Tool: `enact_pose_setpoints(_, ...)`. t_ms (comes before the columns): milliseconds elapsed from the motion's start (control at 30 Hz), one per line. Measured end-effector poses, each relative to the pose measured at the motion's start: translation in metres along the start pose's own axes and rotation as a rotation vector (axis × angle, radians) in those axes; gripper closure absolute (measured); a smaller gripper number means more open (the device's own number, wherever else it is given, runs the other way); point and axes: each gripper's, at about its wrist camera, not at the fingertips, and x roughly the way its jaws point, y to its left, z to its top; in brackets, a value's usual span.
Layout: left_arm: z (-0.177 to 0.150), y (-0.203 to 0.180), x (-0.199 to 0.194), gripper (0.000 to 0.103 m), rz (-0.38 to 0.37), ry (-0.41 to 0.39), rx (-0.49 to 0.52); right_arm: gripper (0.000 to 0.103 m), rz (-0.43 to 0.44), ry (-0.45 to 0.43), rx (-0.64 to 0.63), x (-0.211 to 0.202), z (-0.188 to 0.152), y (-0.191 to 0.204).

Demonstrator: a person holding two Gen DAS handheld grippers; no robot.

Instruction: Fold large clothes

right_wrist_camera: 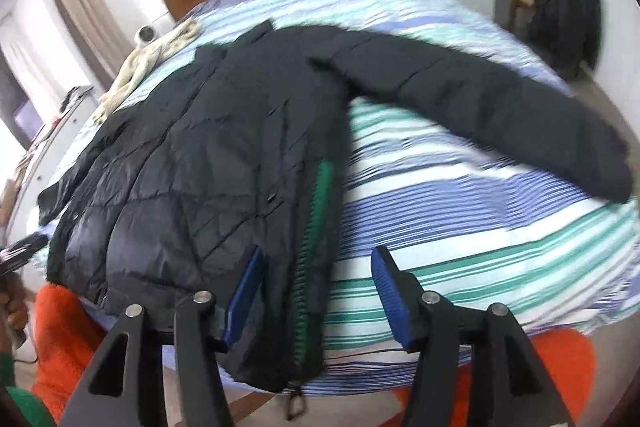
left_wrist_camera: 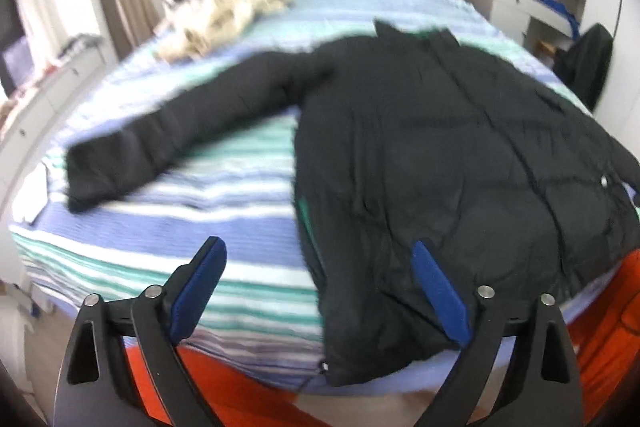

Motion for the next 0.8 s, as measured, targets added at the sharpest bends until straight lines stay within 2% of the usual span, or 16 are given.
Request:
enact_pose_setpoints(167, 0.016, -0.003, -0.029, 0.005, 0.037, -0.121, -0.023, 0.039, -0.091, -0.056, 0.012, -0.016, 0.011, -0.006)
enact_pose_setpoints(233, 0.018, -0.003, -0.038, 0.005, 0.104, -0.176, -0.051, 0.026, -0.089, -0.053, 0.024, -0.015, 0.015, -0.006)
enact_pose_setpoints(300, 0.020, -0.007, -0.045, 0.005, 0.176, -0.239, -0.072, 0.024, -0.088, -0.054, 0.029, -0.015, 0.013, -0.006)
enact_pose_setpoints(333, 0.020, -0.008, -0.047, 0.003, 0.189, -0.257, -0.077, 0.024, -0.087, -0.052, 0.030, -0.014, 0.013, -0.005)
enact_pose_setpoints(400, 0.020, -0.009, -0.047, 0.003, 0.184, -0.259, -0.078, 0.024, -0.082, -0.049, 0.028, -0.014, 0.009, -0.003)
enact_pose_setpoints(600, 0.014, -0.005, -0.038, 0.003, 0.119, -0.198, -0.118, 0.024, -0.114, -0.059, 0.007, -0.014, 0.006, 0.004)
enact_pose_setpoints(800, 0.005, -0.016, -0.037, 0.003, 0.106, -0.168, -0.071, 0.024, -0.164, -0.083, -0.032, -0.020, 0.007, 0.007)
